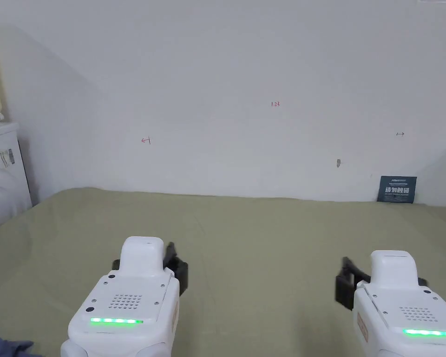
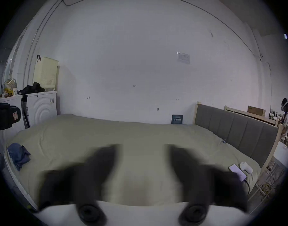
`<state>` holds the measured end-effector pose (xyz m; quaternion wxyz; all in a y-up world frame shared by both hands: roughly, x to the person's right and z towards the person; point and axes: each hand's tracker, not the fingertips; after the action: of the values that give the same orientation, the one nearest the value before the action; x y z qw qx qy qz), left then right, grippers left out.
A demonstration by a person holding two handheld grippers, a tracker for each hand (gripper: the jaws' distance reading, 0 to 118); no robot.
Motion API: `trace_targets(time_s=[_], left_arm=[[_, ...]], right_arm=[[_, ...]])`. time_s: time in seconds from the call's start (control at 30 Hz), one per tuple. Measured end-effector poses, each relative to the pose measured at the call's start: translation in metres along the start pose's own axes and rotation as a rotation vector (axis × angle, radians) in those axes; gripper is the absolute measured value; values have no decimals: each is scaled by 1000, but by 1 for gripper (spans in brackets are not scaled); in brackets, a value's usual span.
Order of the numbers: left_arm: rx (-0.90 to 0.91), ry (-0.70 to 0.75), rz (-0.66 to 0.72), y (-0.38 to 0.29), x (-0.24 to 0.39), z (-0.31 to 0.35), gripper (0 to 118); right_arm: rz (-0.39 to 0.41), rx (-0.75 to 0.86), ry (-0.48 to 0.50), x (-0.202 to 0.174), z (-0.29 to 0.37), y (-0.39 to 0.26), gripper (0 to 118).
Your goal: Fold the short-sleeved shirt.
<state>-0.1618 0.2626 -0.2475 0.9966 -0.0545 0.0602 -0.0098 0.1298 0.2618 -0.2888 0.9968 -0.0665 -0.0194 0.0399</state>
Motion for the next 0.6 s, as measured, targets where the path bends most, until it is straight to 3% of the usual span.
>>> trace_targets(time_s=[0.03, 0.07, 0.1, 0.37, 0.6], left_arm=[[0, 2, 2, 0, 0, -2, 116], [-10, 12, 6, -1, 0, -5, 118], [50, 22, 11, -4, -1, -3, 118], [-2, 27, 4, -9, 0, -1, 118], [4, 33, 17, -8, -1, -4, 118]], right_arm=[[-4, -50, 1, 0, -5, 0, 118], [-10, -103, 2, 1, -5, -1, 116], [-18, -14, 3, 1, 0, -11, 118], [-23, -4, 15, -2, -1, -10, 118], [25, 71, 39, -7, 7, -7, 118]])
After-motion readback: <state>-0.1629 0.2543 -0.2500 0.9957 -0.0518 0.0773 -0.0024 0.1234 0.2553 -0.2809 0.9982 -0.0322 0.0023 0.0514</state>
